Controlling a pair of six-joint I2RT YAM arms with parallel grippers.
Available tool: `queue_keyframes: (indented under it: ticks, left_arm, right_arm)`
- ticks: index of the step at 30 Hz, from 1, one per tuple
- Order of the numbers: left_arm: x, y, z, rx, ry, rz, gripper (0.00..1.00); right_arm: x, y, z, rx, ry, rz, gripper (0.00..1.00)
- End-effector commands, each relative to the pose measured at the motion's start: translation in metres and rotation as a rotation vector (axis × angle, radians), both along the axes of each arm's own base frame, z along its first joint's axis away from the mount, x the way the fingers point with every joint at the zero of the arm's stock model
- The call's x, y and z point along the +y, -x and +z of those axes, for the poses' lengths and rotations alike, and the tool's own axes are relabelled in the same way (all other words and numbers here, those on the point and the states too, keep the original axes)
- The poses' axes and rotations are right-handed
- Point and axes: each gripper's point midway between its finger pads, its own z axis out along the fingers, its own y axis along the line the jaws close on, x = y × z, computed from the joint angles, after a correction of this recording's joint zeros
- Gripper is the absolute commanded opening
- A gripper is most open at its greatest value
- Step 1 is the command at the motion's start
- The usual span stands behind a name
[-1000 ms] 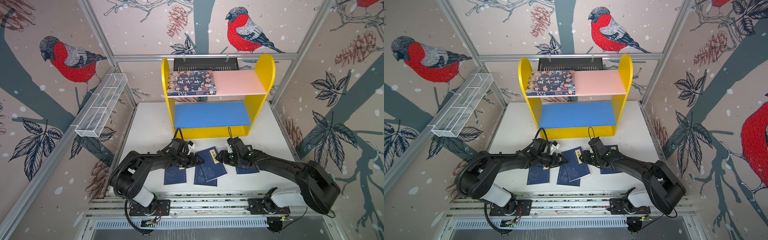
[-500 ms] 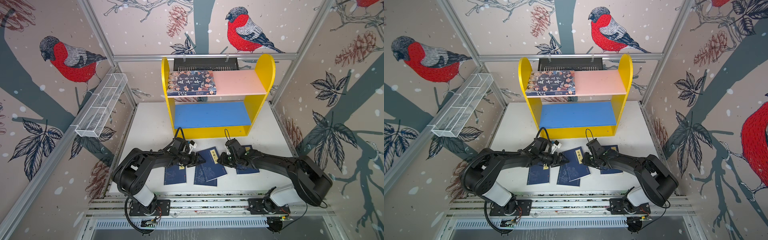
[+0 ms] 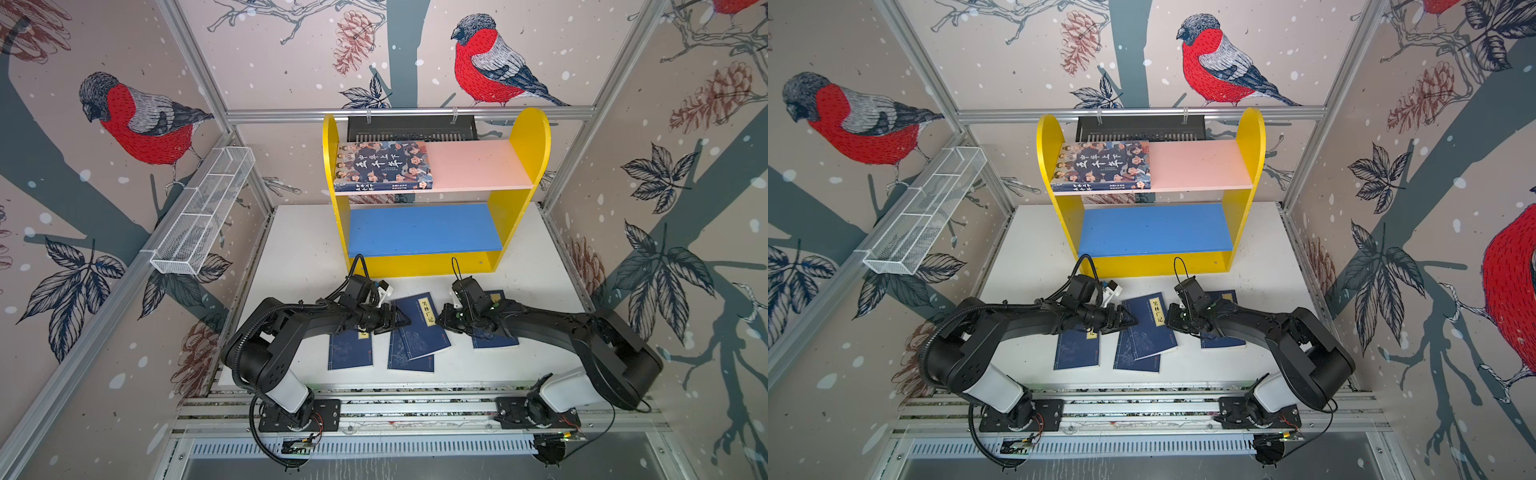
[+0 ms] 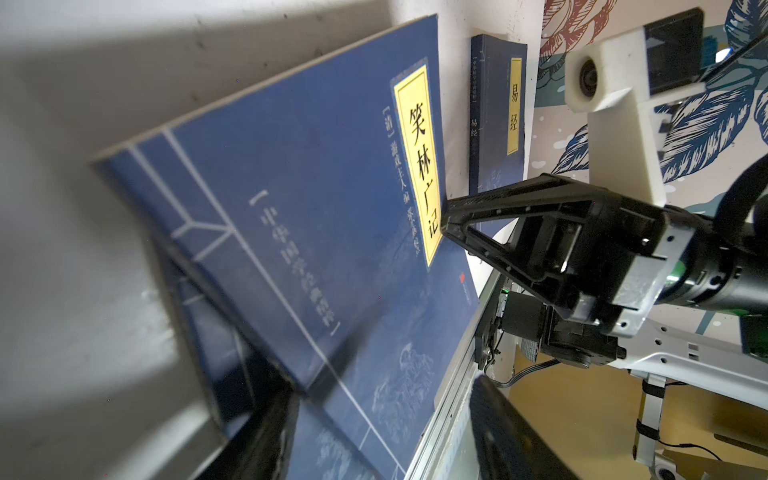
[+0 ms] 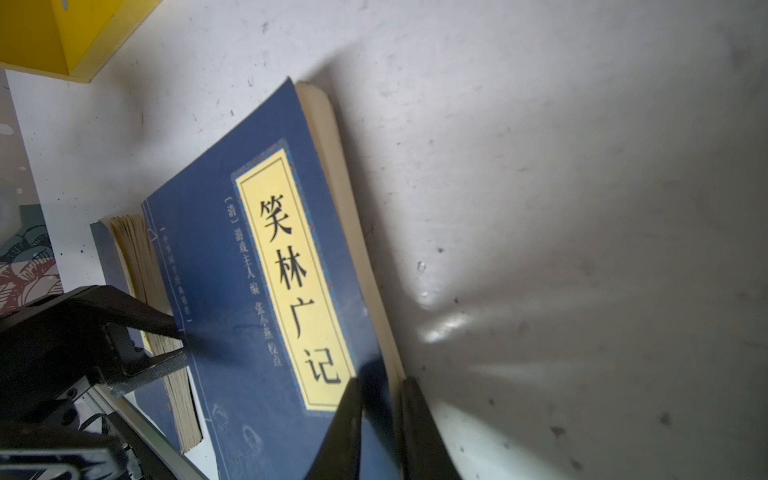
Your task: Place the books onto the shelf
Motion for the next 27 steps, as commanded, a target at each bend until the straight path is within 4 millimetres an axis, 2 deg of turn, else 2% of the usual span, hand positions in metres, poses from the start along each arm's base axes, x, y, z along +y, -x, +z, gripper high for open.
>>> queue_keyframes:
  ticks: [1, 8, 15, 21, 27]
  left_arm:
    - [0.003, -0.001, -0.005, 0.012, -0.028, 0.024, 0.67]
    - [-0.008, -0.003, 0.014, 0.009, 0.048, -0.011, 0.67]
    - [-0.005, -0.002, 0.017, -0.009, 0.050, -0.005, 0.67]
    - [-0.012, -0.003, 0.026, 0.002, 0.107, -0.017, 0.67]
    - [-0.014, -0.003, 0.021, 0.032, 0.106, -0.019, 0.67]
  right_arm:
    - [-0.009, 0.005, -0.013, 0.025, 0.053, 0.003, 0.18]
    - [-0.013, 0.006, -0.013, 0.025, 0.065, -0.003, 0.18]
    - [-0.022, 0.008, -0.014, 0.028, 0.070, -0.019, 0.18]
    - [-0.024, 0.009, -0.014, 0.026, 0.060, -0.027, 0.19]
    - [-0.022, 0.009, -0.013, 0.023, 0.045, -0.022, 0.19]
